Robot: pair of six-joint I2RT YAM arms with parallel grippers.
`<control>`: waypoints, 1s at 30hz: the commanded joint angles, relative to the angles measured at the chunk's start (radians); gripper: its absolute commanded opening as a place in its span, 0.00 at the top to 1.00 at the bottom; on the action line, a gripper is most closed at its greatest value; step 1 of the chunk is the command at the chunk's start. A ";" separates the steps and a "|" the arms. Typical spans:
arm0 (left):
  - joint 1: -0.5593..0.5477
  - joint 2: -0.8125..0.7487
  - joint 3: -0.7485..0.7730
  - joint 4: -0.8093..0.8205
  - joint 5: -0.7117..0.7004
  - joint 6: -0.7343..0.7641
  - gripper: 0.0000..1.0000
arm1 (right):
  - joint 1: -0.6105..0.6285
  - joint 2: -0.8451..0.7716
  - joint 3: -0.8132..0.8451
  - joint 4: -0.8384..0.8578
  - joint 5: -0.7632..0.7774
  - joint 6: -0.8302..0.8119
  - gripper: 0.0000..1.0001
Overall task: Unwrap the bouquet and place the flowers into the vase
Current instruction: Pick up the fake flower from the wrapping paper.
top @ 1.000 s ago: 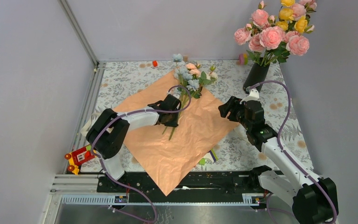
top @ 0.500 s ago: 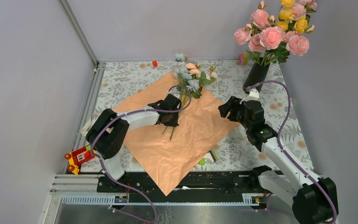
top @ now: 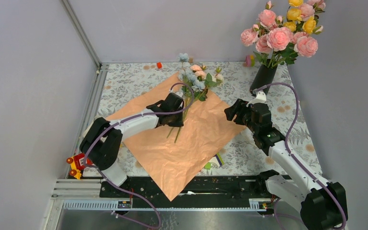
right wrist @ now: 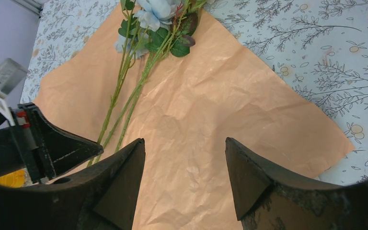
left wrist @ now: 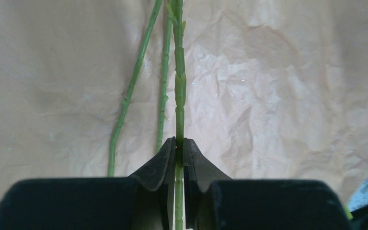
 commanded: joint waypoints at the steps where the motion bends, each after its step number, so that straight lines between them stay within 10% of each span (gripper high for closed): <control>1: 0.012 -0.116 -0.022 0.076 0.045 -0.033 1.00 | 0.007 -0.003 0.032 0.004 -0.032 0.003 0.31; 16: 0.115 -0.454 -0.306 0.411 0.286 -0.281 1.00 | 0.019 0.122 0.064 0.252 -0.364 0.387 0.25; 30: 0.131 -0.576 -0.420 0.573 0.326 -0.320 1.00 | 0.179 0.488 0.246 0.482 -0.328 0.675 0.29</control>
